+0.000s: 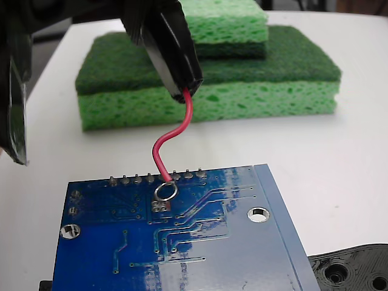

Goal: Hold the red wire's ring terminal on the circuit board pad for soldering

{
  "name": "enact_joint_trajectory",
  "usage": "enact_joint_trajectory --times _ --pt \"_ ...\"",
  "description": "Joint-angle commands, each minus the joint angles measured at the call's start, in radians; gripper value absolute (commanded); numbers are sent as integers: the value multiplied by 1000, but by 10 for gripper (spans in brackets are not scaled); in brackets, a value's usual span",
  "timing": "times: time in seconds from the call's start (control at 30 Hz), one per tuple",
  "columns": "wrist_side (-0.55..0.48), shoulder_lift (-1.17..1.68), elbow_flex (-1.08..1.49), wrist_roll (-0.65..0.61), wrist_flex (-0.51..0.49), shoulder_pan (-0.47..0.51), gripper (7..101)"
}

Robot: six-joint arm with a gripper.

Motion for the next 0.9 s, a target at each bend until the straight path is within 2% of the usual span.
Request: enact_joint_trajectory --times 0.03,0.9 --pt "5 6 2 2 -9 0 1003" --pt "11 5 6 9 -18 0 1003"
